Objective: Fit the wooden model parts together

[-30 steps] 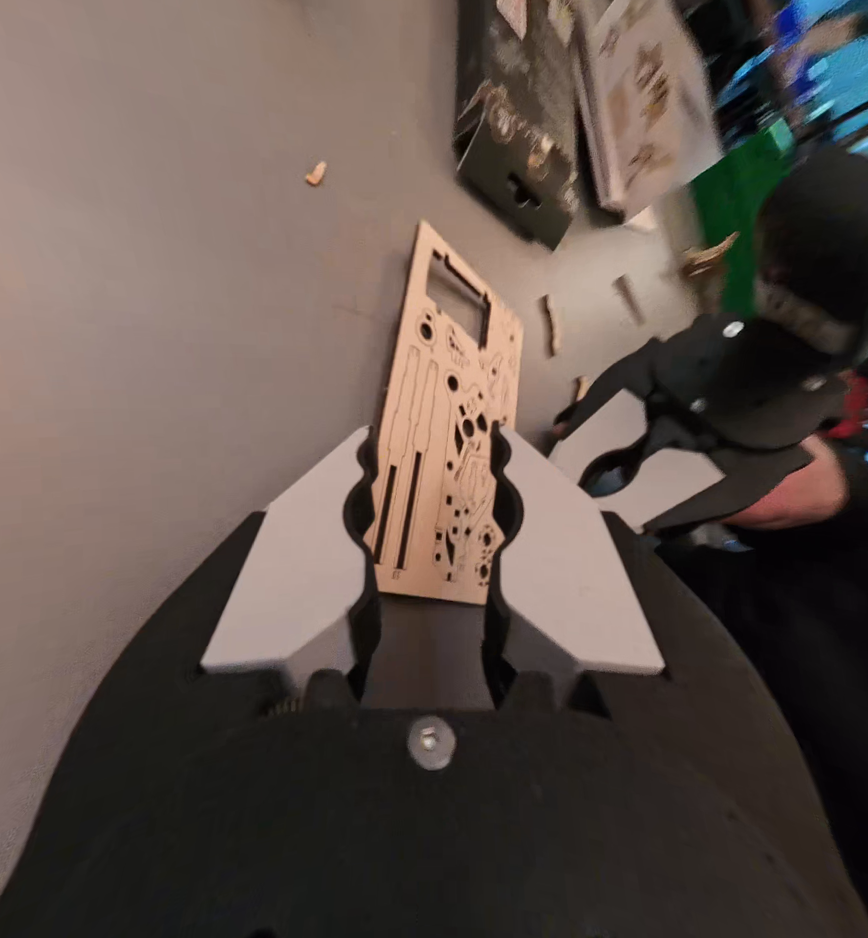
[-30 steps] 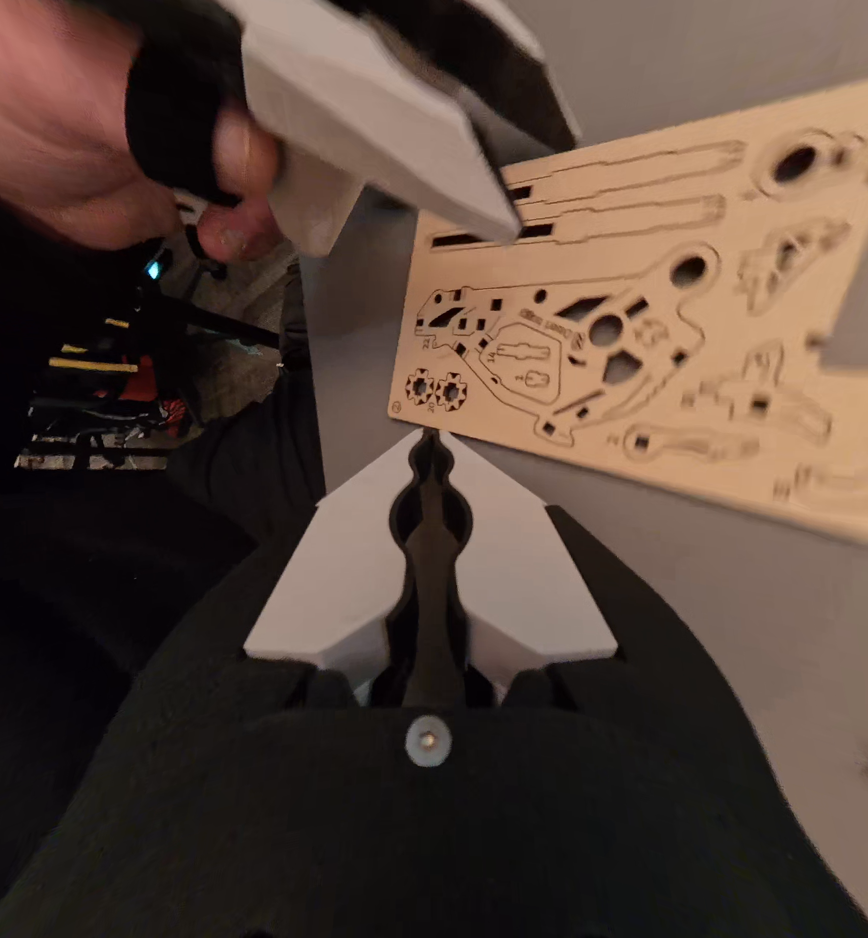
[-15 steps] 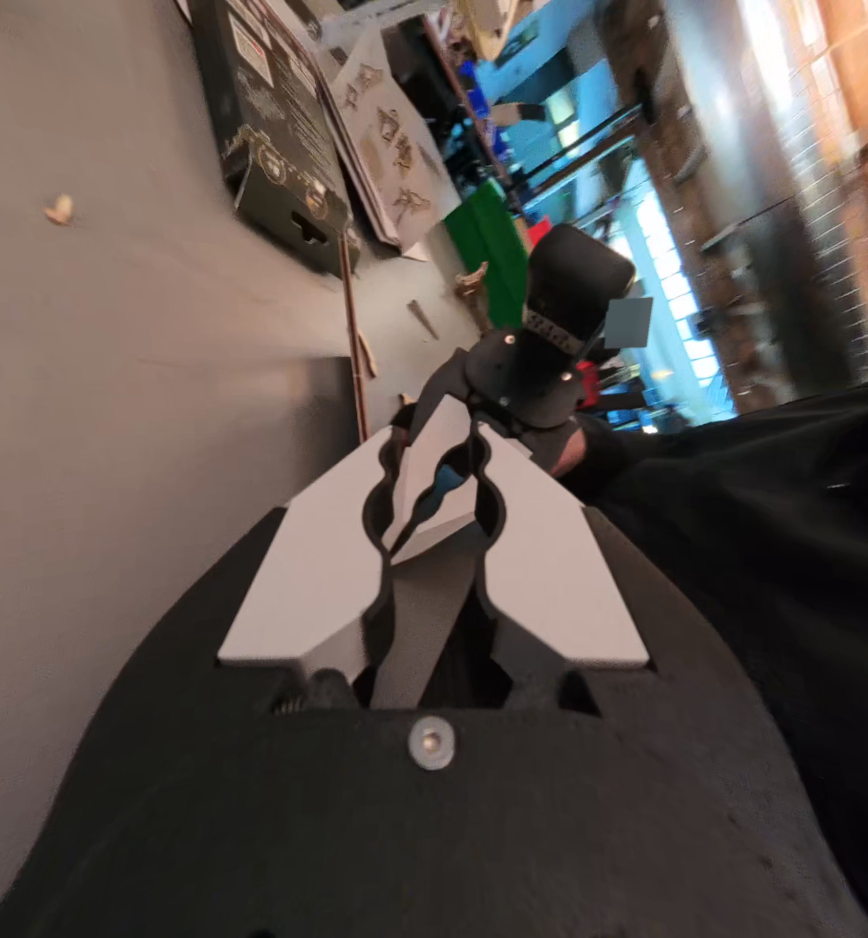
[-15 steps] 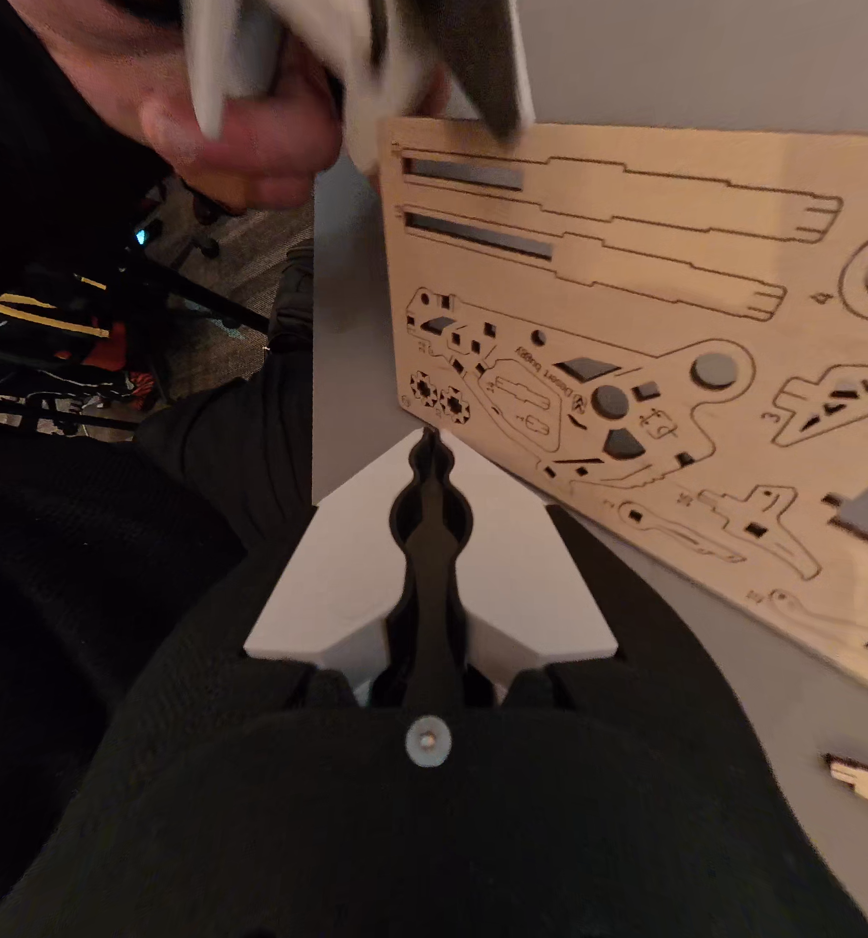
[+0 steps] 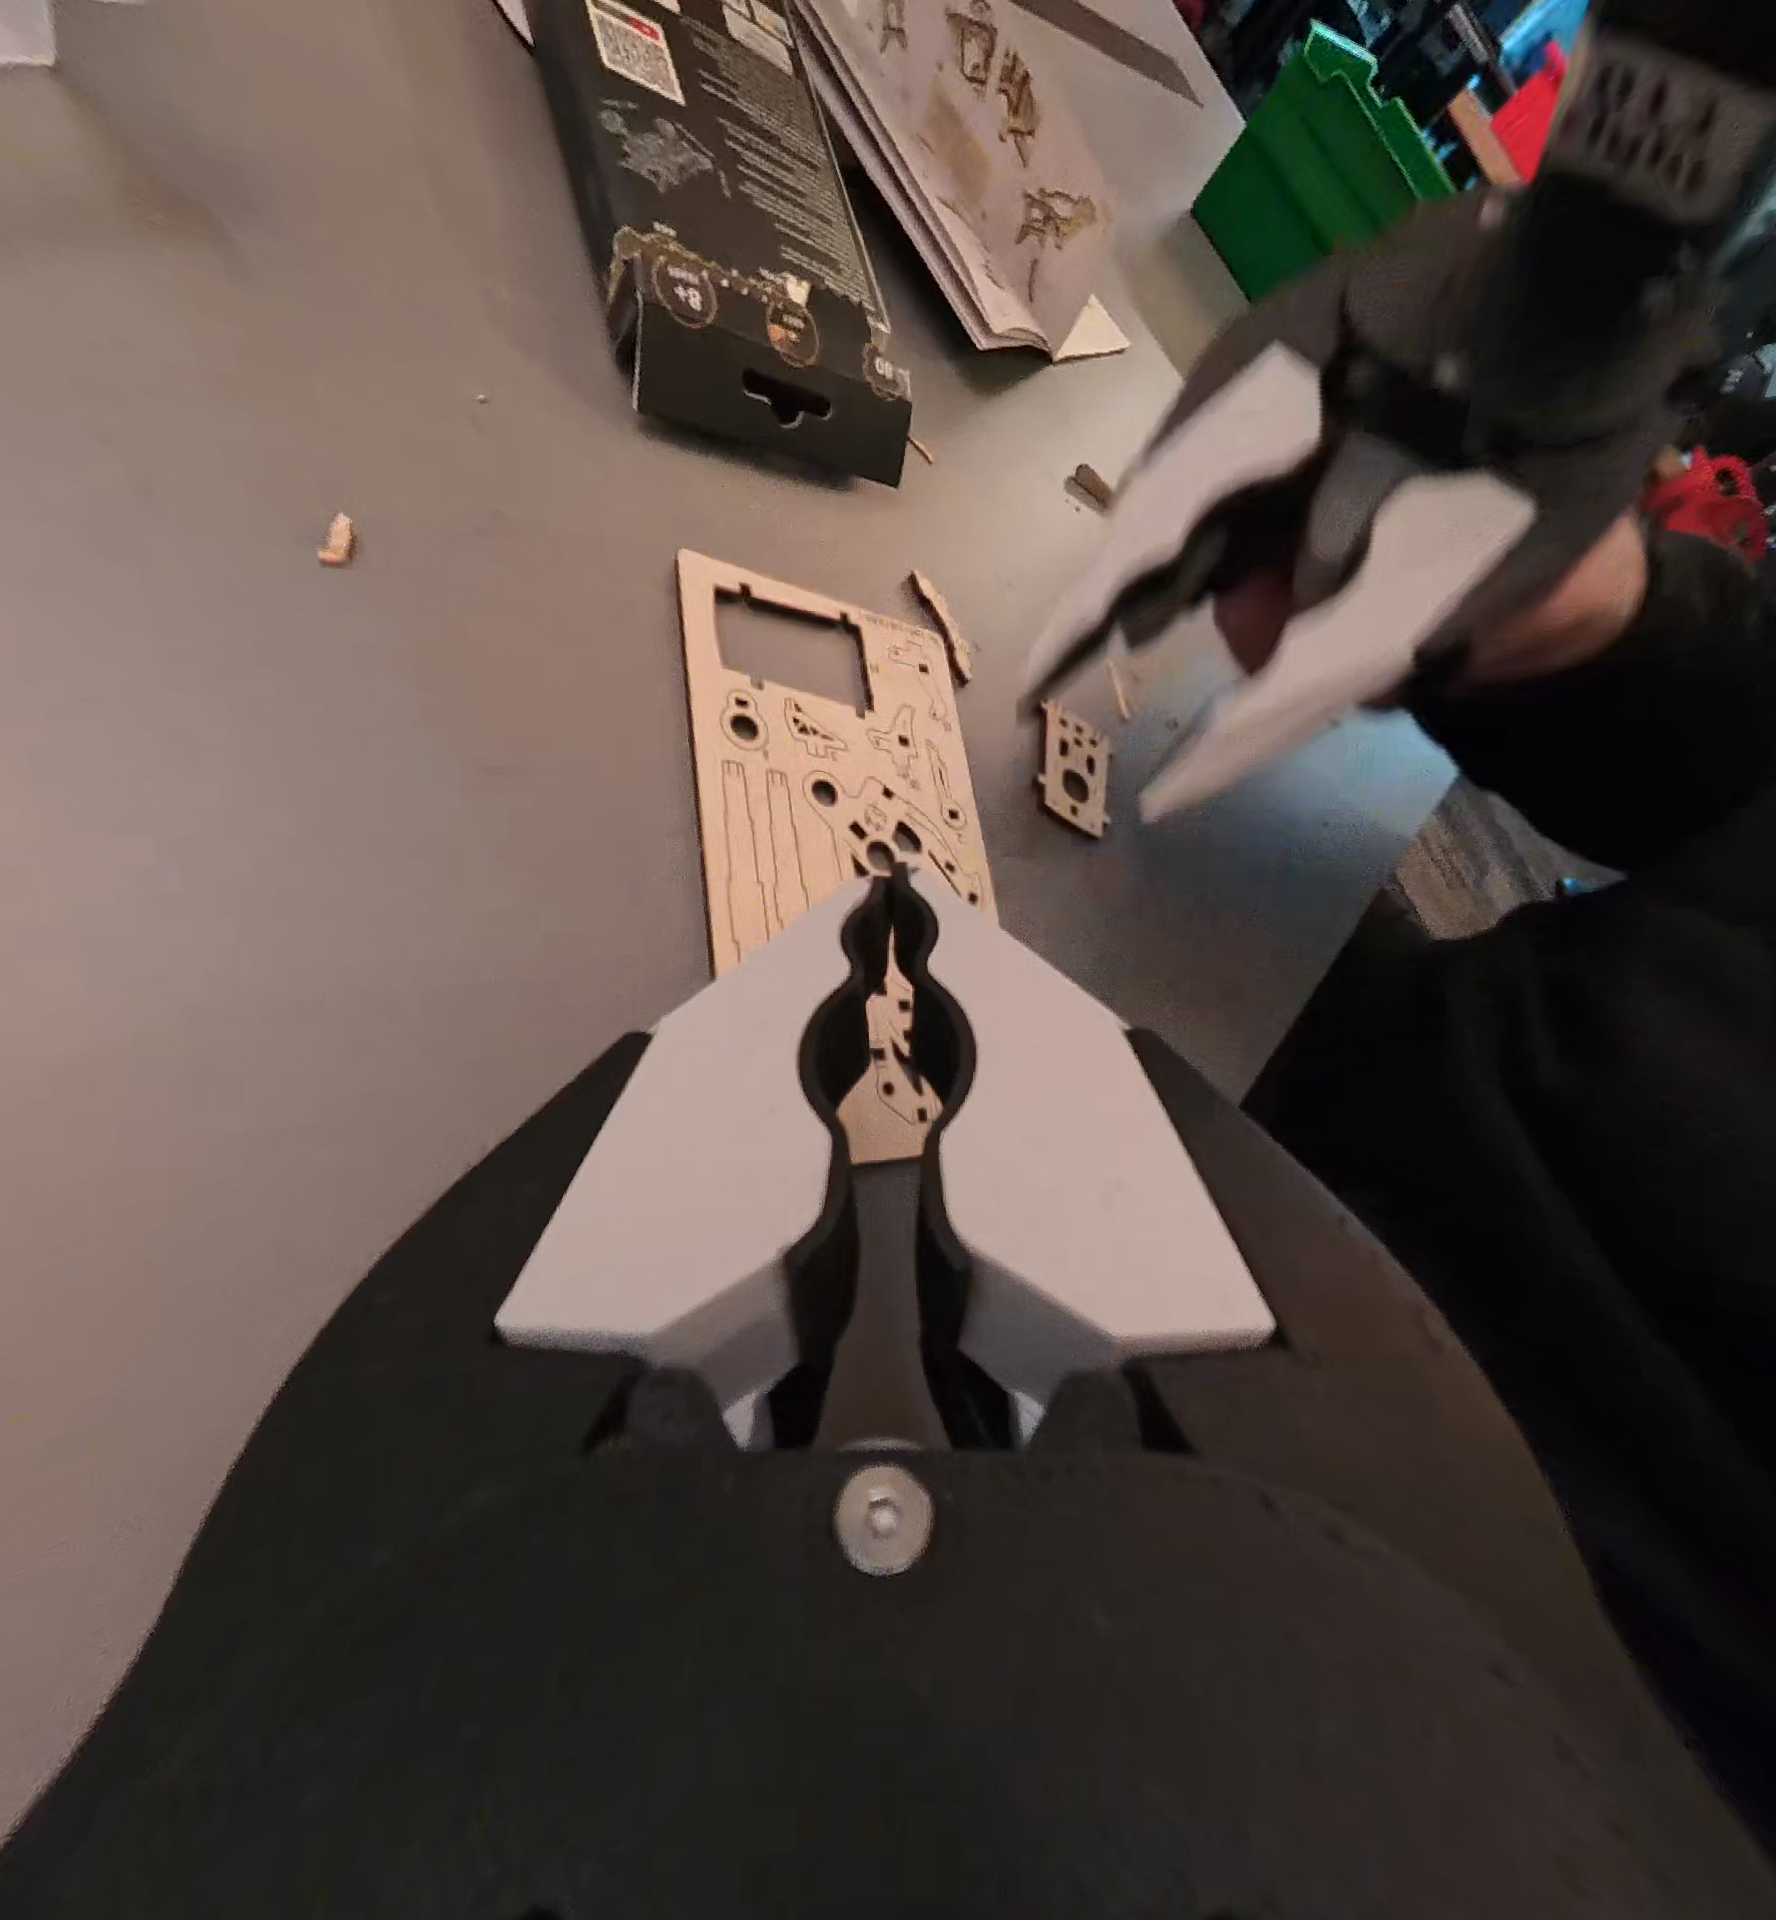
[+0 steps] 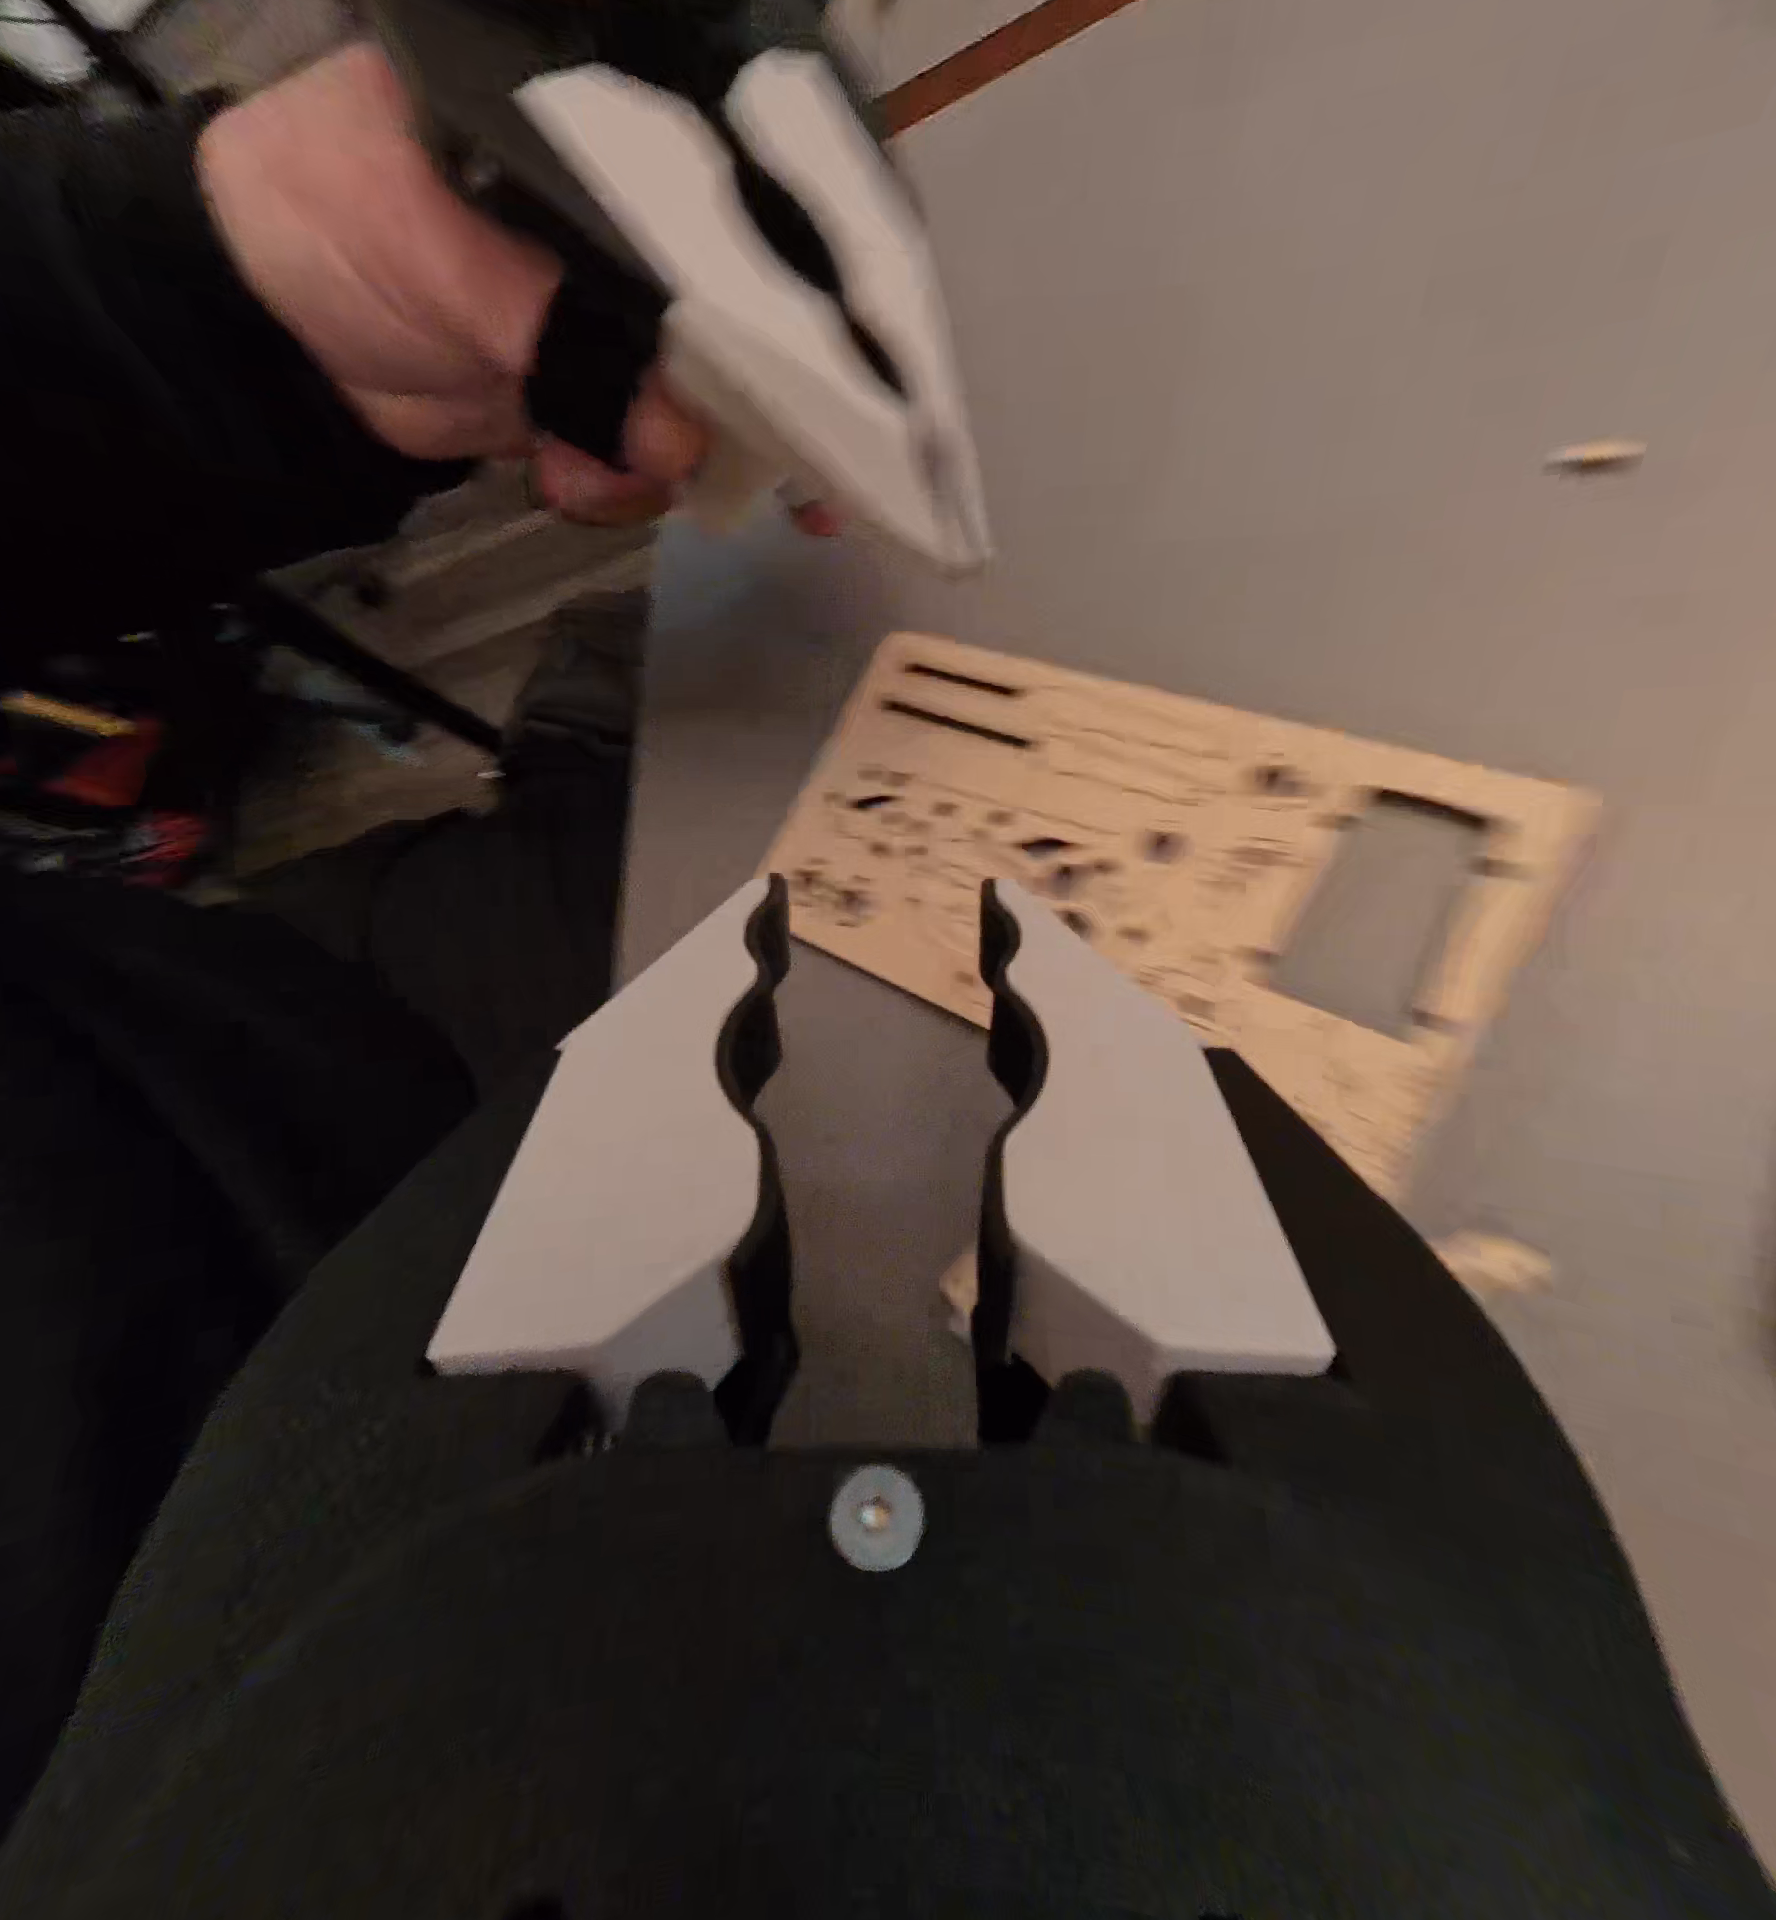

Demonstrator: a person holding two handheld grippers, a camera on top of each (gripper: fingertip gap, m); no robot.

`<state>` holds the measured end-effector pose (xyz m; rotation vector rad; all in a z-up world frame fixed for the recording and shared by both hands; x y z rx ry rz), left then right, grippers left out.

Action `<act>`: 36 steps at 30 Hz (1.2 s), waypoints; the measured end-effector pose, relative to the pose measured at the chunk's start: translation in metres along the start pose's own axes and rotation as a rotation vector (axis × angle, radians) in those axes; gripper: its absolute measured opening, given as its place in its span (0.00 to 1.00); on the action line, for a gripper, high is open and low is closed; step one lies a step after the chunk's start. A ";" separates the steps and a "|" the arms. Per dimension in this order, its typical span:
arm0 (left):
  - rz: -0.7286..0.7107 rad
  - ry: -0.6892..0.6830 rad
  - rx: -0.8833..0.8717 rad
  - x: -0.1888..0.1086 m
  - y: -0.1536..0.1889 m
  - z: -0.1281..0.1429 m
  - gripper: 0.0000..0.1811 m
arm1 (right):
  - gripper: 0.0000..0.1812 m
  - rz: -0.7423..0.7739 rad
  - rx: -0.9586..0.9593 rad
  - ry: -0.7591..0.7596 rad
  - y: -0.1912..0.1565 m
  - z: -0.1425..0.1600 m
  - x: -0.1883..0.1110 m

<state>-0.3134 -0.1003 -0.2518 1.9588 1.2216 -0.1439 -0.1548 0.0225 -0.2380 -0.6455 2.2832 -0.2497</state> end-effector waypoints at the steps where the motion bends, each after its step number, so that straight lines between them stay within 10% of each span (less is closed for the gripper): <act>1: -0.019 -0.025 -0.009 0.001 -0.002 0.003 0.00 | 0.19 0.057 0.006 0.008 0.011 0.000 -0.012; 12: -0.234 -0.115 -0.329 -0.020 0.020 0.051 0.21 | 0.32 0.172 0.023 -0.235 0.058 0.007 0.005; 29: -0.046 0.531 -0.608 -0.033 0.032 0.091 0.21 | 0.23 -0.040 0.151 0.006 0.050 0.016 -0.011; 36: 0.050 0.629 -0.357 -0.038 0.049 0.072 0.16 | 0.19 -0.028 0.143 0.092 0.049 0.027 -0.019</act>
Point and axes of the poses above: each gripper's, where its closed fingertips meet, x out along the fingers, z out of its underside, y = z × x across the jaws, the point moved 9 cm from there along -x, back along the fingers, and after that the axes turned 2 degrees about -x, right-handed, at the moved point
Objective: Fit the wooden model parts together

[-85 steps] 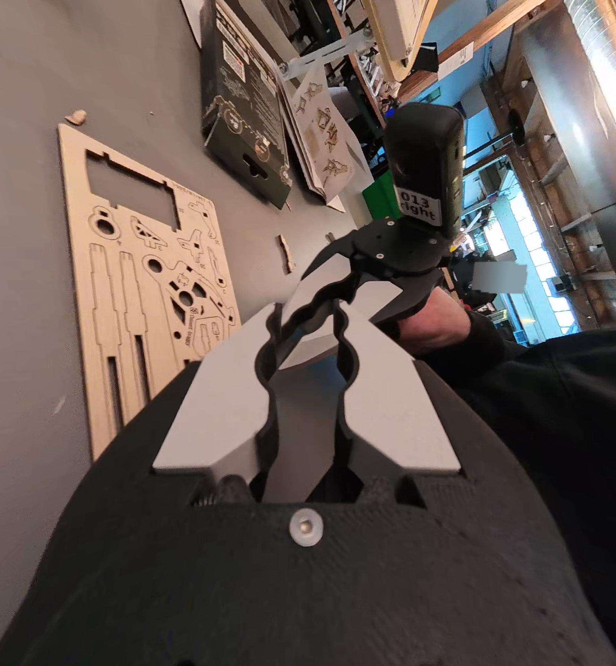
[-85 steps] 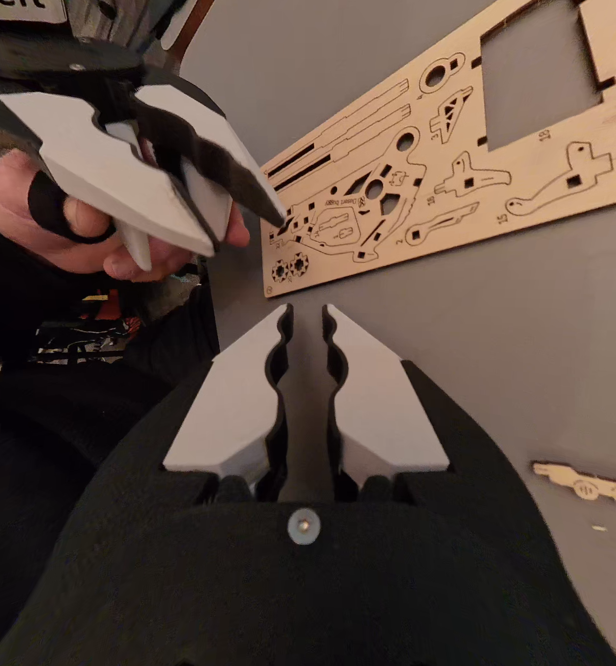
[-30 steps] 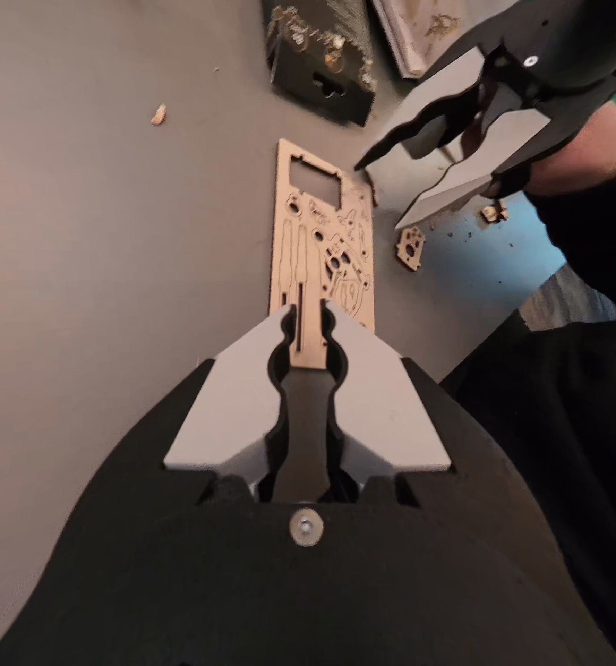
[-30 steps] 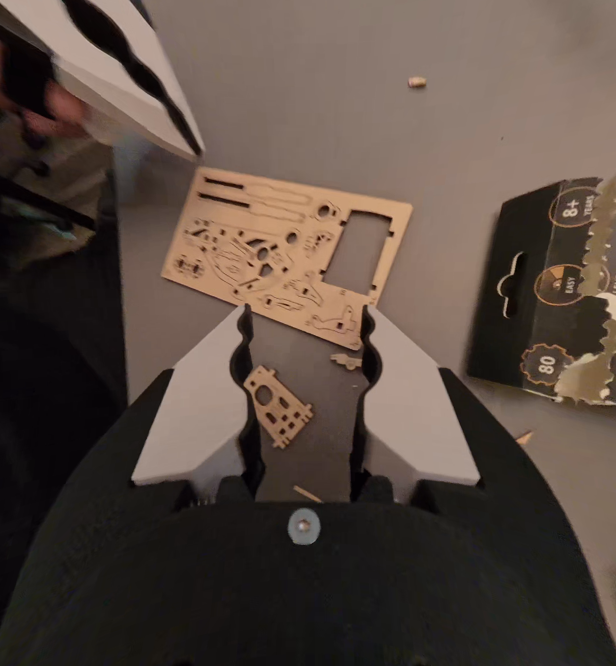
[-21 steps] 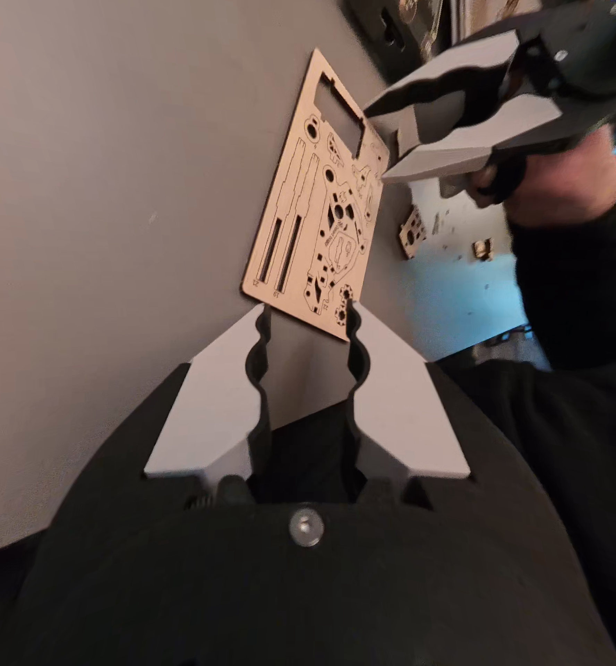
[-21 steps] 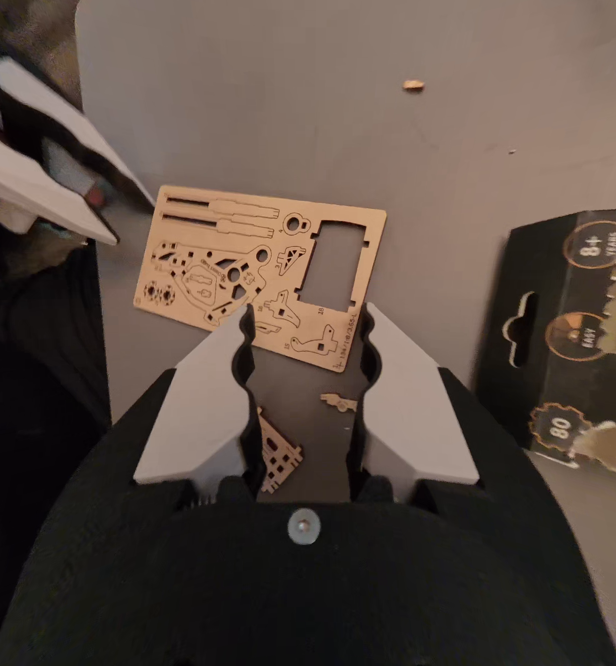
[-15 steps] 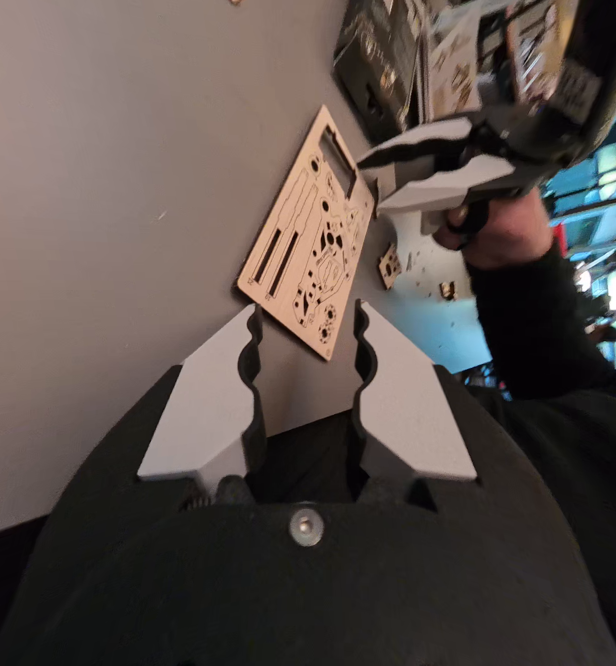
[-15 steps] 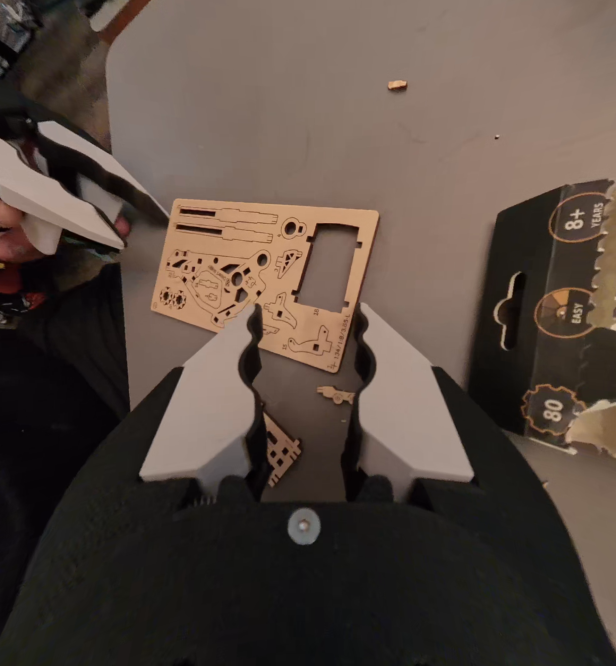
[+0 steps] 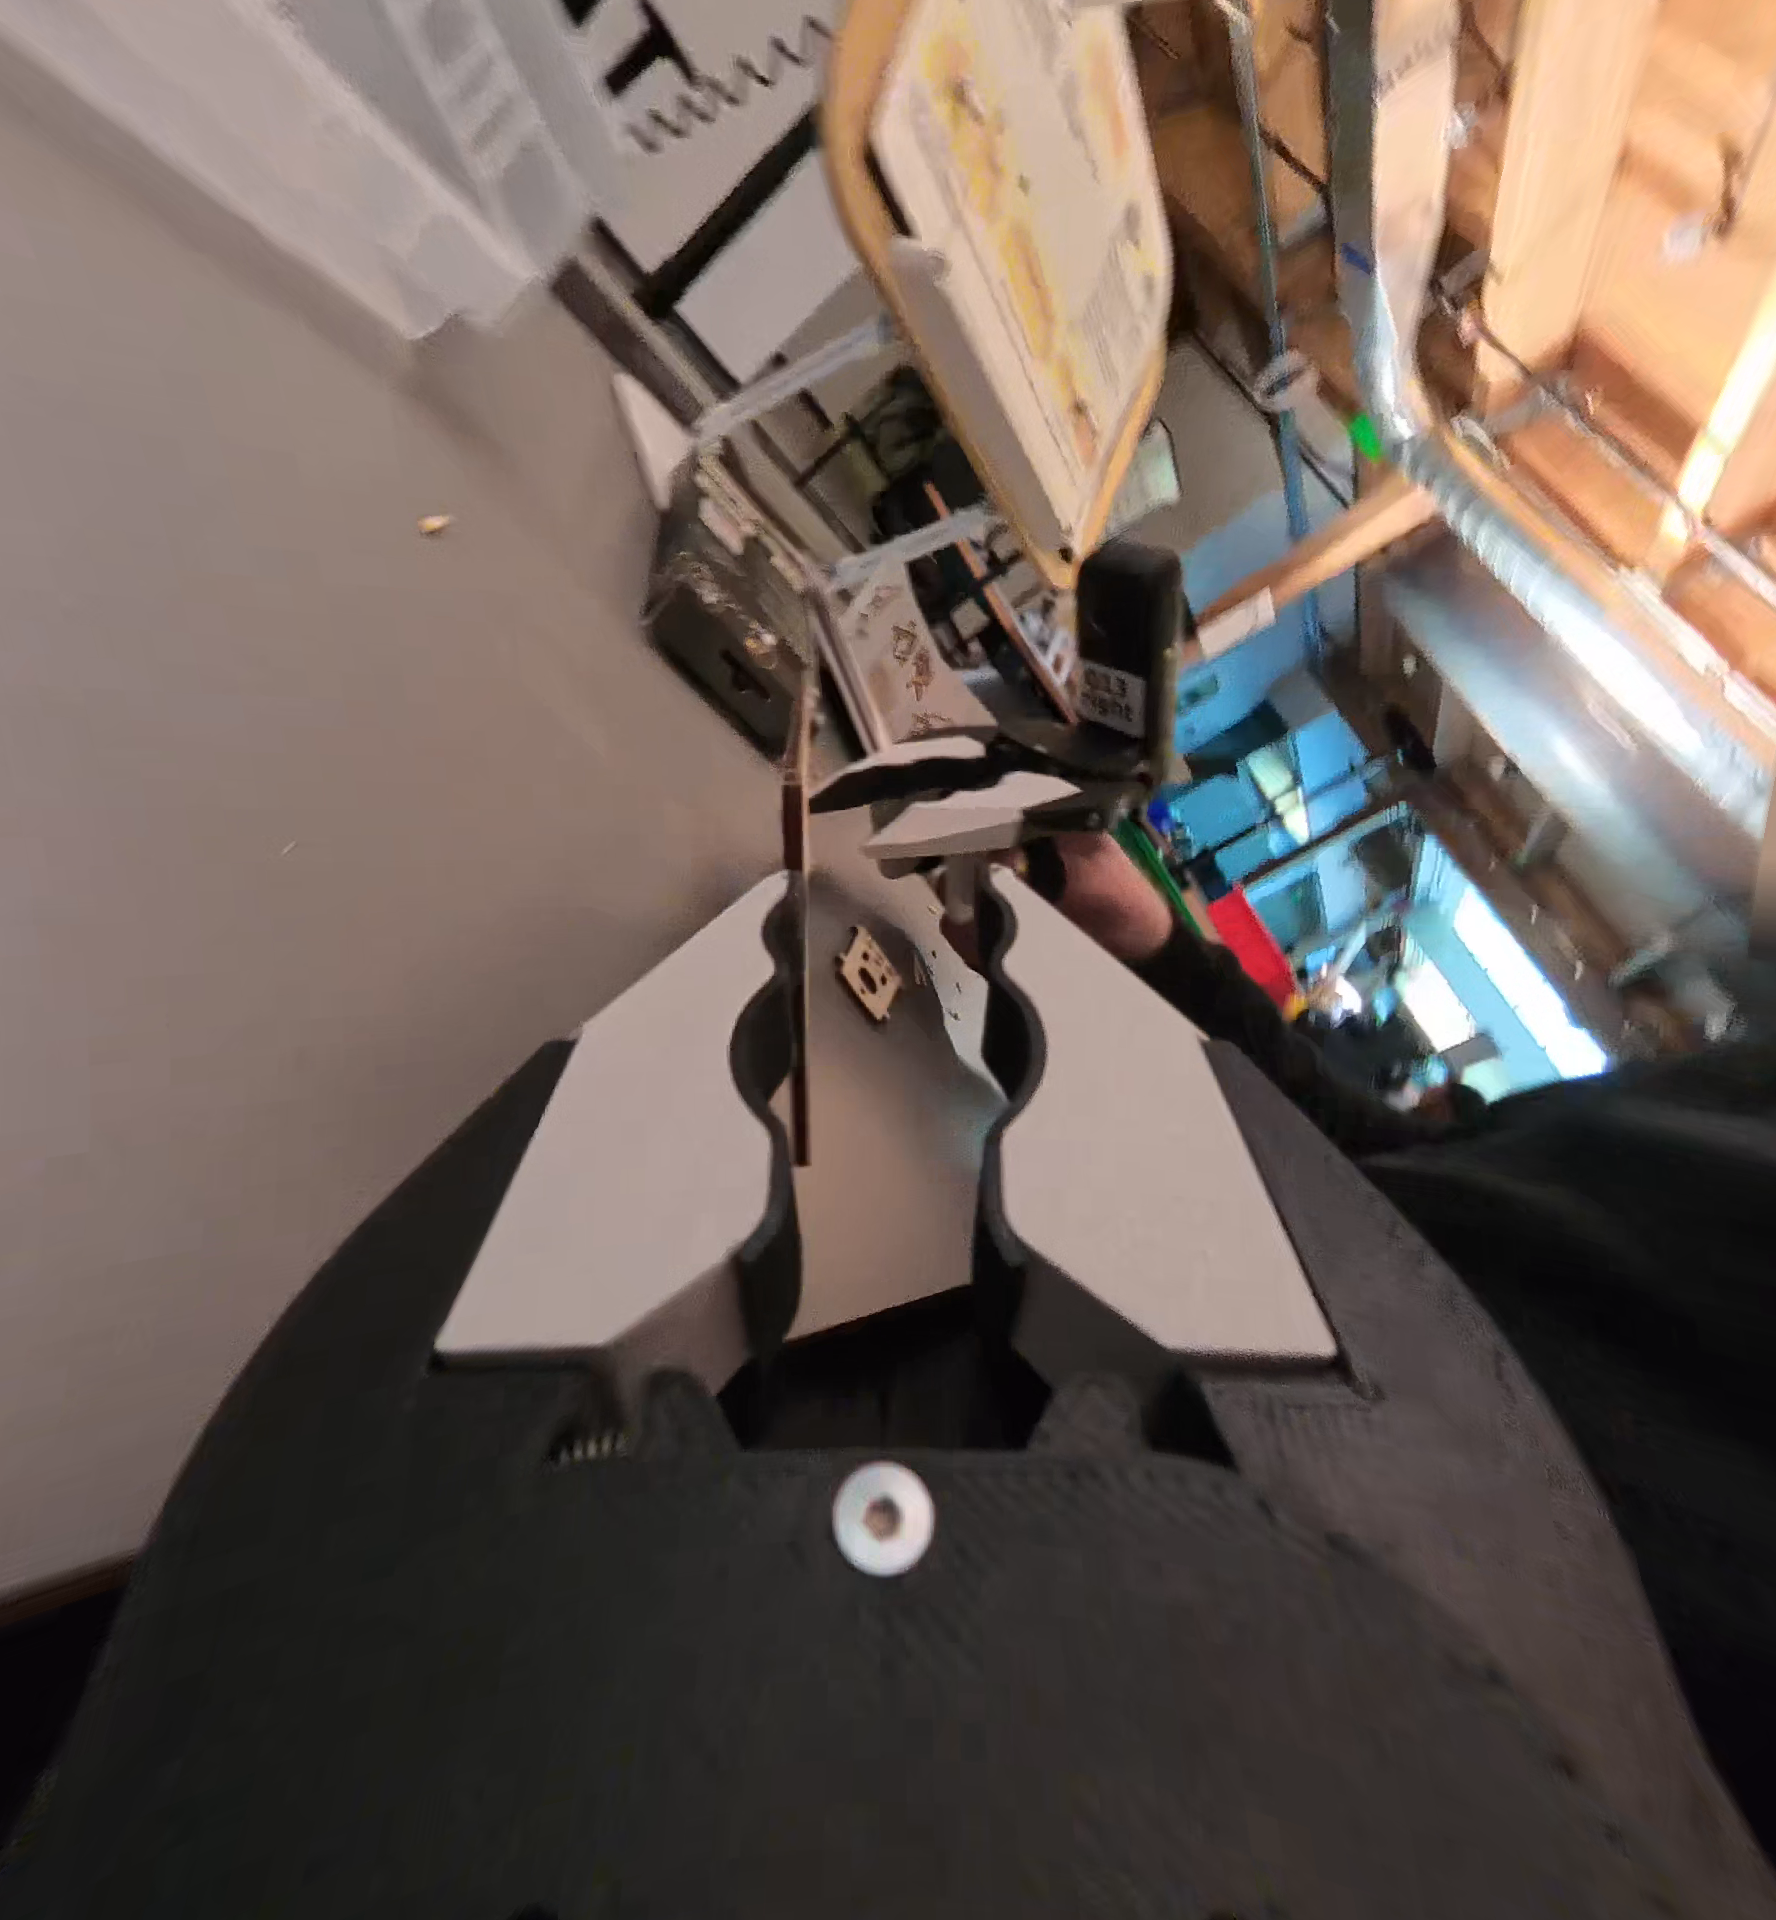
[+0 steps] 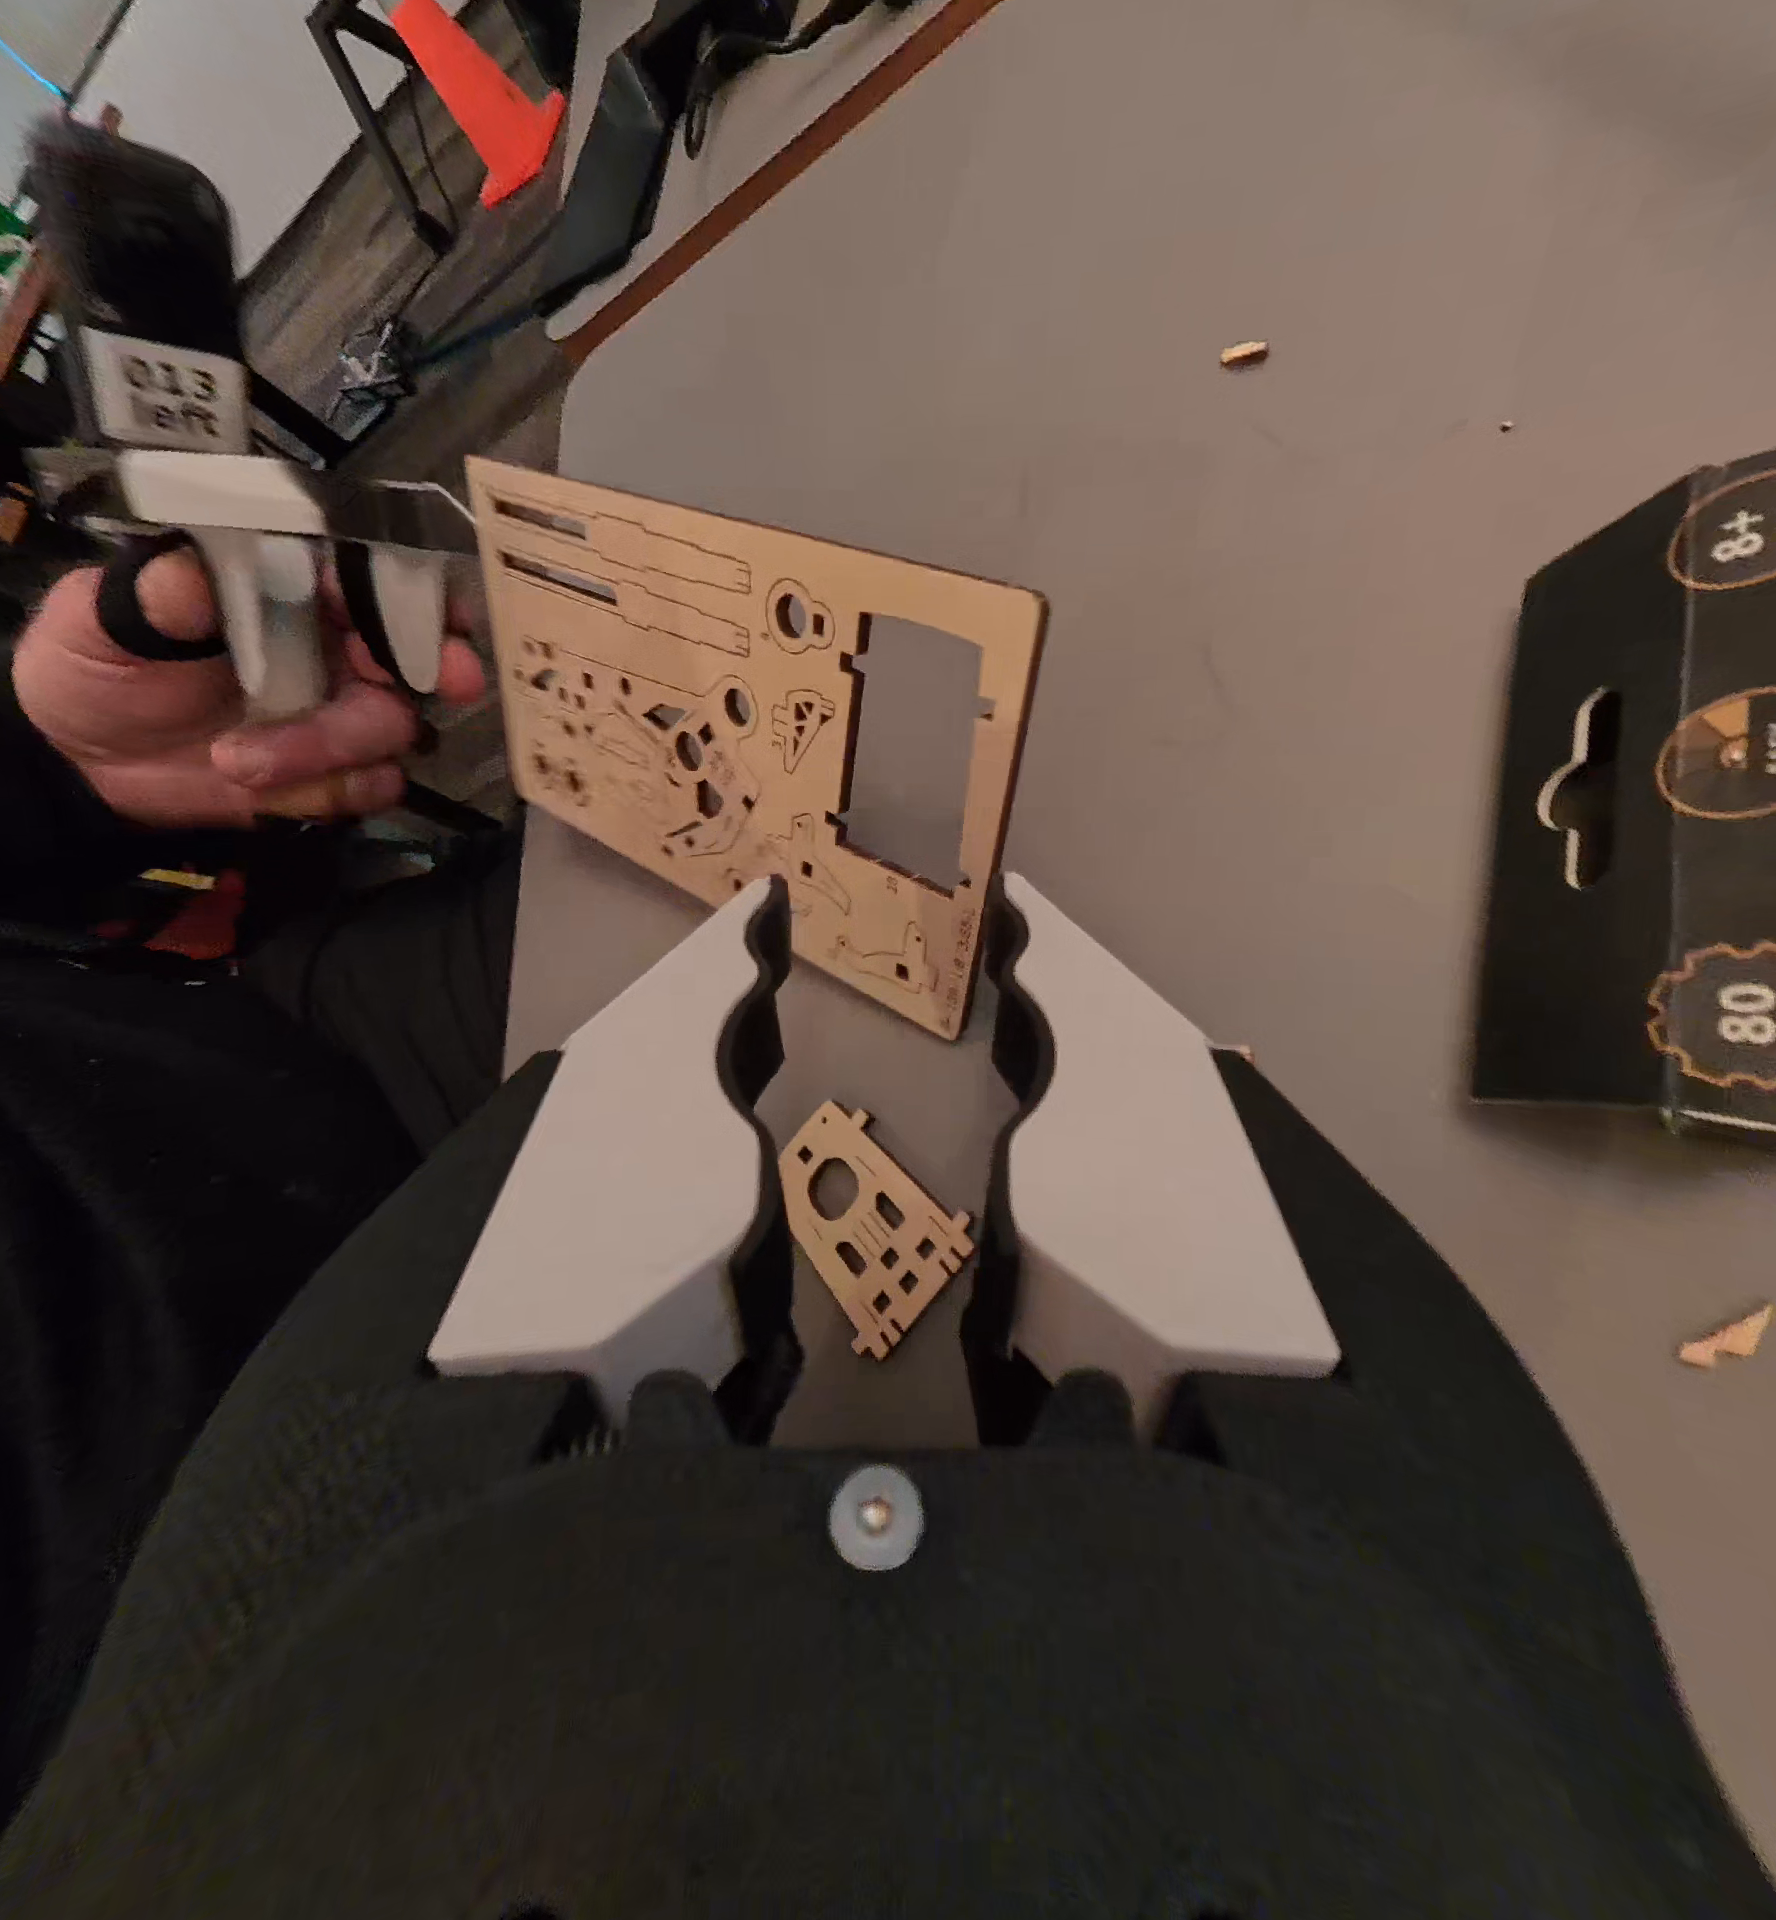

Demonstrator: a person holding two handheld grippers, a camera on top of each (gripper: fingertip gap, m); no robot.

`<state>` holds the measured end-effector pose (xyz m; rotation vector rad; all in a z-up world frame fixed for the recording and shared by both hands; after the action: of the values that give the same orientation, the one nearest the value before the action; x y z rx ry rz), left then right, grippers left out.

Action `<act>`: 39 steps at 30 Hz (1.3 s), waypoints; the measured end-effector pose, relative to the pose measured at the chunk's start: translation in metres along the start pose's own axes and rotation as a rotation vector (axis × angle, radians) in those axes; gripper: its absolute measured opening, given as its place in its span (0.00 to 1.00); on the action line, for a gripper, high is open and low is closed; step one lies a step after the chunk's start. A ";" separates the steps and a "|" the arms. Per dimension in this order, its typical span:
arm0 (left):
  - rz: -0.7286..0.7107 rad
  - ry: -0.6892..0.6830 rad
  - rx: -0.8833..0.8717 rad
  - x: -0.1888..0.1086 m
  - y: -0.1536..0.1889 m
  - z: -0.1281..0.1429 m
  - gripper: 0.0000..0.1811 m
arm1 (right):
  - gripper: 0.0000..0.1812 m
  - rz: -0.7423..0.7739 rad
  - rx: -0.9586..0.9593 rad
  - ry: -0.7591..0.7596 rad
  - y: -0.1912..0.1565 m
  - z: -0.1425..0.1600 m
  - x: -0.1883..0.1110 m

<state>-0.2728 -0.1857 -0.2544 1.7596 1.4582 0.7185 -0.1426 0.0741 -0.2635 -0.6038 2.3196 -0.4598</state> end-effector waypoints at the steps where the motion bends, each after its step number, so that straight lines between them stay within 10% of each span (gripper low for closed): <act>1: 0.024 -0.027 0.050 0.002 0.004 -0.001 0.15 | 0.19 0.015 -0.010 0.001 0.001 0.001 -0.001; 15: 0.299 -0.012 0.139 0.039 0.029 -0.019 0.17 | 0.12 0.116 -0.079 0.025 0.007 0.010 -0.009; 23: 0.446 0.107 -0.092 0.071 0.031 -0.017 0.24 | 0.01 0.150 -0.115 -0.001 0.001 0.007 -0.004; 26: 0.301 0.039 -0.056 0.089 0.031 -0.010 0.35 | 0.00 0.192 -0.145 -0.009 -0.003 0.004 -0.002; 31: -0.033 -0.131 0.028 0.097 0.013 -0.010 0.07 | 0.00 0.209 -0.145 -0.042 0.001 0.005 -0.003; 39: -0.056 -0.141 0.127 0.093 0.007 -0.017 0.00 | 0.18 0.174 -0.085 0.055 0.004 -0.007 -0.027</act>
<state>-0.2639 -0.0925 -0.2417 1.8181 1.4787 0.4720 -0.1309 0.0929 -0.2466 -0.4286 2.4289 -0.3006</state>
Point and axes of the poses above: each gripper's, where its closed fingertips meet, x out along the fingers, z out of its underside, y = z × x across the jaws, the point moved 9 cm from there along -x, back along the fingers, and after that the axes turned 2 degrees about -x, right-handed, at the moved point
